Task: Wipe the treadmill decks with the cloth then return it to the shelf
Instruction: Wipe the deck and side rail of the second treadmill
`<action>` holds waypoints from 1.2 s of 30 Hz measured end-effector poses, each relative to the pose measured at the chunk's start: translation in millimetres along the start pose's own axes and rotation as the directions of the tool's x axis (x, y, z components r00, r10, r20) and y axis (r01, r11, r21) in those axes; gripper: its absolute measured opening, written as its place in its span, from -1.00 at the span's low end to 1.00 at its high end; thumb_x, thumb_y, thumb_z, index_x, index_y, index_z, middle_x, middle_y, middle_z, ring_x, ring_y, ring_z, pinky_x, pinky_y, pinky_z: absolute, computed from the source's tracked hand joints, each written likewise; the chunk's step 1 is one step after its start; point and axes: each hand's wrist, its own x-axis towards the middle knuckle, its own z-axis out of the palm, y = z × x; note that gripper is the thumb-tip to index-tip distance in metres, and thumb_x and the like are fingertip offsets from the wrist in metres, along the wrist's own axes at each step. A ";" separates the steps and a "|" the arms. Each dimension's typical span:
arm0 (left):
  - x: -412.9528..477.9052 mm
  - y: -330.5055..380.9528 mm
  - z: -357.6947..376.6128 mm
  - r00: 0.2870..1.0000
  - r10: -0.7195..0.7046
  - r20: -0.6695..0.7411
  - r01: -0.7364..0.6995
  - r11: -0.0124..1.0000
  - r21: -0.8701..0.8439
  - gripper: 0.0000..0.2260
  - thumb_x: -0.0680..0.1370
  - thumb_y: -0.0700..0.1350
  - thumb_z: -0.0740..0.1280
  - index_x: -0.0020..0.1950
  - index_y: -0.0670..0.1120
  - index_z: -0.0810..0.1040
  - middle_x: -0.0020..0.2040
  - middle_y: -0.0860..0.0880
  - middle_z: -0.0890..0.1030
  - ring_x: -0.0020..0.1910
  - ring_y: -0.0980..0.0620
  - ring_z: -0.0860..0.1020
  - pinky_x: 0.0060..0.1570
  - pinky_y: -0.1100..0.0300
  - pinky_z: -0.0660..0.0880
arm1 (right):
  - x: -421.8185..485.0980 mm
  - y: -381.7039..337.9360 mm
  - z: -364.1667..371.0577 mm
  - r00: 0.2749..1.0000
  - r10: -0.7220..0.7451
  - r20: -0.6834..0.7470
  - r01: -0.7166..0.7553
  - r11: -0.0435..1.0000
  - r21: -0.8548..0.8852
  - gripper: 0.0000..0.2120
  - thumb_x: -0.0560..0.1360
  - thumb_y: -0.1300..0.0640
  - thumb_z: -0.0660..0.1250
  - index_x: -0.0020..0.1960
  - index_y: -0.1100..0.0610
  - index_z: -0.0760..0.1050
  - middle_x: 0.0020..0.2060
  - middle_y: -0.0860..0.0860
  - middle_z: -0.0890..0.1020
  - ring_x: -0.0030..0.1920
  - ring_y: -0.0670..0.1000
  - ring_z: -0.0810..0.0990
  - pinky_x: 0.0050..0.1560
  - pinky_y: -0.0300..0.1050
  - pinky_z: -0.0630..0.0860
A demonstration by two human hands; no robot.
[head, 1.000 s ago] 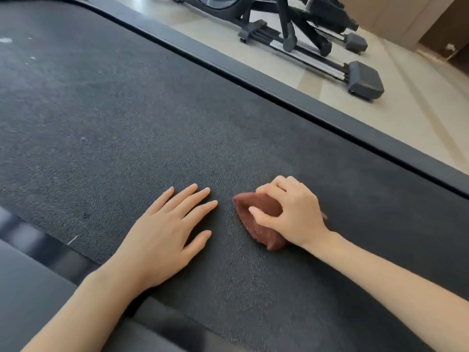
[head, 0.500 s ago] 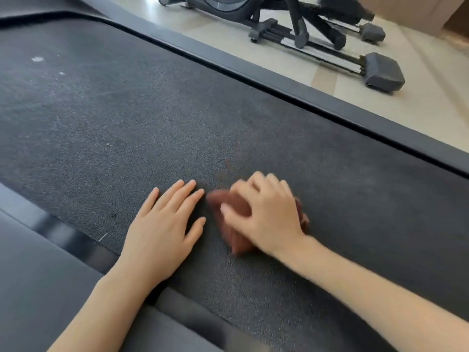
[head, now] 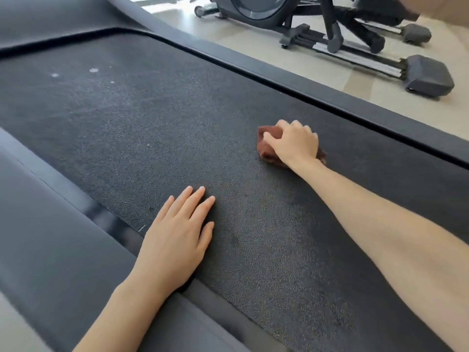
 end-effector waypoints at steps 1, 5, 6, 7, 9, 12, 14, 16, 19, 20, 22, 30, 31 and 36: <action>0.2 0.9 -1.5 1.000 0.006 0.003 -0.006 1.000 -0.004 -0.51 0.55 0.10 -0.04 0.41 -0.04 0.37 0.45 -0.01 0.32 0.47 -0.01 0.18 0.43 0.04 0.03 | 0.8 -12.3 4.5 1.000 0.005 -0.030 -0.005 1.000 -0.001 -0.58 0.50 -0.25 0.15 0.17 0.00 0.48 0.12 0.12 0.54 0.15 0.22 0.47 0.14 0.07 0.34; -5.9 -2.3 -13.4 0.998 0.010 -0.060 -0.006 0.997 0.072 -0.53 0.54 0.04 -0.01 0.26 -0.10 0.53 0.30 -0.06 0.51 0.37 -0.06 0.38 0.38 -0.13 0.20 | -55.7 -59.8 2.0 0.955 -0.278 -0.105 0.285 0.957 0.058 -0.62 0.47 -0.26 0.17 0.06 0.00 0.52 -0.02 0.06 0.56 0.00 0.16 0.48 -0.01 0.02 0.33; -9.1 -7.5 -16.8 0.996 -0.016 -0.082 0.024 0.995 0.094 -0.55 0.54 0.02 0.00 0.24 -0.11 0.54 0.28 -0.07 0.52 0.36 -0.07 0.39 0.37 -0.14 0.22 | -77.9 -65.4 -3.5 0.925 -0.364 -0.111 0.374 0.923 0.092 -0.63 0.45 -0.26 0.17 0.01 0.00 0.53 -0.09 0.04 0.55 -0.06 0.13 0.48 -0.06 0.00 0.32; -13.3 -14.2 -20.5 0.992 -0.061 -0.107 0.073 0.992 0.106 -0.55 0.54 0.02 0.00 0.25 -0.12 0.54 0.29 -0.07 0.52 0.36 -0.07 0.38 0.38 -0.13 0.21 | -100.2 -67.3 -10.7 0.886 -0.449 -0.119 0.462 0.877 0.131 -0.63 0.44 -0.26 0.17 -0.03 -0.01 0.53 -0.16 0.02 0.52 -0.13 0.11 0.47 -0.11 -0.01 0.32; -22.5 -32.4 -29.5 0.971 -0.174 -0.161 0.193 0.975 0.110 -0.55 0.55 0.02 0.02 0.28 -0.13 0.50 0.33 -0.09 0.48 0.39 -0.07 0.34 0.40 -0.12 0.18 | -137.9 -59.1 -24.5 0.787 -0.607 -0.113 0.616 0.761 0.205 -0.63 0.41 -0.27 0.16 -0.08 -0.02 0.54 -0.23 -0.01 0.48 -0.20 0.08 0.44 -0.17 -0.04 0.33; -26.9 -68.6 -42.8 0.925 -0.340 -0.167 0.358 0.930 0.089 -0.65 0.59 -0.05 0.17 0.34 -0.13 0.44 0.39 -0.10 0.40 0.44 -0.08 0.26 0.42 -0.11 0.15 | -148.2 -25.8 -32.7 0.666 -0.741 -0.086 0.732 0.627 0.267 -0.64 0.40 -0.28 0.19 -0.08 -0.04 0.56 -0.24 -0.01 0.49 -0.22 0.06 0.45 -0.19 -0.04 0.40; -25.6 -87.1 -49.2 0.916 -0.385 -0.110 0.395 0.914 0.094 -0.61 0.57 -0.06 0.21 0.39 -0.11 0.38 0.44 -0.07 0.33 0.47 -0.06 0.19 0.44 -0.07 0.10 | -127.1 -11.6 -31.7 0.697 -0.715 -0.050 0.701 0.665 0.259 -0.62 0.39 -0.29 0.19 -0.08 -0.04 0.57 -0.24 -0.02 0.50 -0.20 0.06 0.47 -0.16 -0.02 0.44; -26.1 -93.8 -50.2 0.932 -0.360 -0.047 0.363 0.923 0.128 -0.58 0.58 -0.03 0.19 0.43 -0.07 0.31 0.48 -0.03 0.27 0.49 -0.01 0.13 0.47 0.01 0.03 | -94.3 -14.4 -26.4 0.788 -0.616 -0.024 0.603 0.763 0.233 -0.61 0.41 -0.30 0.20 -0.04 -0.03 0.57 -0.19 -0.01 0.52 -0.12 0.08 0.49 -0.08 -0.02 0.43; -27.2 -96.7 -48.1 0.954 -0.299 -0.024 0.299 0.945 0.129 -0.57 0.59 -0.01 0.17 0.46 -0.03 0.27 0.49 0.02 0.23 0.49 0.05 0.10 0.48 0.06 0.00 | -49.3 -44.1 -8.7 0.930 -0.367 -0.031 0.366 0.915 0.169 -0.63 0.46 -0.26 0.22 0.05 -0.02 0.54 -0.02 0.06 0.56 0.05 0.16 0.49 0.04 0.03 0.36; -26.6 -97.6 -48.0 0.956 -0.292 -0.038 0.294 0.948 0.119 -0.57 0.60 -0.01 0.16 0.46 -0.02 0.27 0.49 0.02 0.23 0.49 0.05 0.10 0.48 0.07 0.00 | -43.1 -59.6 -3.2 0.950 -0.309 -0.039 0.311 0.940 0.138 -0.62 0.47 -0.26 0.21 0.07 -0.01 0.53 0.02 0.08 0.56 0.08 0.19 0.48 0.06 0.04 0.35; -24.9 -104.2 -47.3 0.948 -0.309 -0.071 0.315 0.942 0.114 -0.58 0.60 0.00 0.15 0.46 -0.03 0.26 0.49 0.00 0.23 0.49 0.03 0.12 0.47 0.08 0.01 | -46.5 -96.0 4.5 0.959 -0.278 -0.055 0.282 0.954 0.105 -0.61 0.47 -0.26 0.20 0.09 -0.01 0.52 0.05 0.11 0.55 0.08 0.21 0.46 0.05 0.04 0.33; 3.8 -141.3 -54.8 0.924 -0.377 -0.060 0.381 0.918 0.106 -0.55 0.61 0.04 0.10 0.47 -0.06 0.24 0.50 -0.04 0.21 0.49 -0.02 0.11 0.46 0.03 0.02 | -122.1 -172.7 -8.1 0.861 -0.503 -0.078 0.509 0.844 0.172 -0.63 0.45 -0.26 0.18 0.03 -0.03 0.53 -0.09 0.03 0.53 -0.05 0.13 0.45 -0.07 0.00 0.29; 8.2 -144.2 -55.2 0.936 -0.350 -0.042 0.353 0.931 0.098 -0.55 0.61 0.05 0.10 0.47 -0.05 0.24 0.51 -0.03 0.20 0.49 -0.01 0.10 0.46 0.03 0.02 | -132.9 -169.1 -14.0 0.846 -0.527 -0.077 0.531 0.823 0.201 -0.64 0.44 -0.26 0.17 -0.01 -0.02 0.54 -0.13 0.03 0.53 -0.08 0.13 0.45 -0.08 0.00 0.31; 20.4 -157.4 -51.5 0.979 -0.194 0.059 0.187 0.977 0.104 -0.49 0.58 0.16 0.03 0.50 0.02 0.15 0.53 0.02 0.09 0.51 0.03 0.01 0.47 0.02 -0.03 | -190.1 -125.3 -41.0 0.786 -0.618 0.002 0.597 0.759 0.261 -0.71 0.36 -0.25 0.23 -0.14 -0.07 0.55 -0.25 -0.07 0.50 -0.20 0.05 0.47 -0.16 -0.01 0.41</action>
